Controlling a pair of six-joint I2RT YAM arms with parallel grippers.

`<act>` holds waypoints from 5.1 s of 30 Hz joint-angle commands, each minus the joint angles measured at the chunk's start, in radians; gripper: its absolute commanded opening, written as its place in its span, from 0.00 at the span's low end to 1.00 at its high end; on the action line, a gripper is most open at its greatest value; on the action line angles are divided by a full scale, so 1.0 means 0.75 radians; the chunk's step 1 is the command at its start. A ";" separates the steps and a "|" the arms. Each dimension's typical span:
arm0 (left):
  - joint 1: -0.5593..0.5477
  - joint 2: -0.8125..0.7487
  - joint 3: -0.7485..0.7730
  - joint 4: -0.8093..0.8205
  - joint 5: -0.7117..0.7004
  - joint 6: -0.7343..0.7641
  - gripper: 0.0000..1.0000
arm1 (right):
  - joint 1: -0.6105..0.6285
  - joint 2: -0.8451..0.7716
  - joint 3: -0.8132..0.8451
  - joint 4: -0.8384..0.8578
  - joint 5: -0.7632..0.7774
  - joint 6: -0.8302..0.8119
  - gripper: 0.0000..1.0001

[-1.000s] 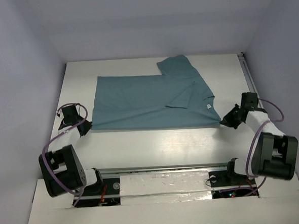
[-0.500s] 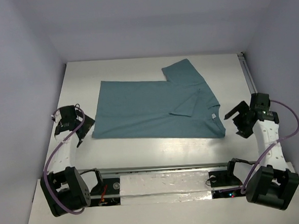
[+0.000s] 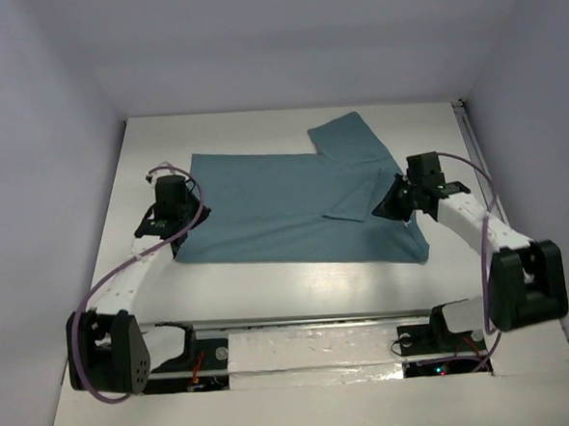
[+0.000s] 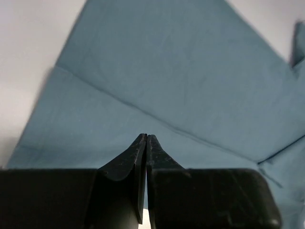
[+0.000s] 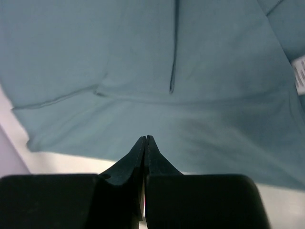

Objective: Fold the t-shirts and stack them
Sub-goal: Fold the flattened tshirt in 1/3 of the way, then grap the side of the flattened tshirt furthest away from the robot with both arms

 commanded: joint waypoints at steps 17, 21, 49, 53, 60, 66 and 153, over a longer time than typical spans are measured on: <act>-0.038 0.325 -0.072 0.231 0.046 0.052 0.00 | 0.108 0.464 0.071 0.295 0.088 0.079 0.28; -0.038 0.280 -0.113 0.231 0.052 0.062 0.00 | 0.108 0.466 0.067 0.297 0.109 0.083 0.29; -0.381 0.151 -0.070 0.108 -0.087 0.044 0.00 | 0.268 0.744 0.814 0.104 0.129 0.003 0.73; -0.506 0.182 -0.068 0.126 -0.089 0.001 0.00 | 0.343 0.478 0.524 0.153 0.158 0.017 0.45; -0.690 0.319 -0.037 0.182 -0.116 -0.048 0.00 | 0.560 0.208 -0.019 0.272 0.142 0.132 0.00; -0.725 0.419 -0.023 0.200 -0.134 -0.058 0.00 | 0.593 0.292 -0.095 0.317 0.219 0.130 0.00; 0.128 1.335 1.098 -0.088 -0.214 0.208 0.00 | -0.148 1.985 2.280 0.106 0.054 -0.106 0.67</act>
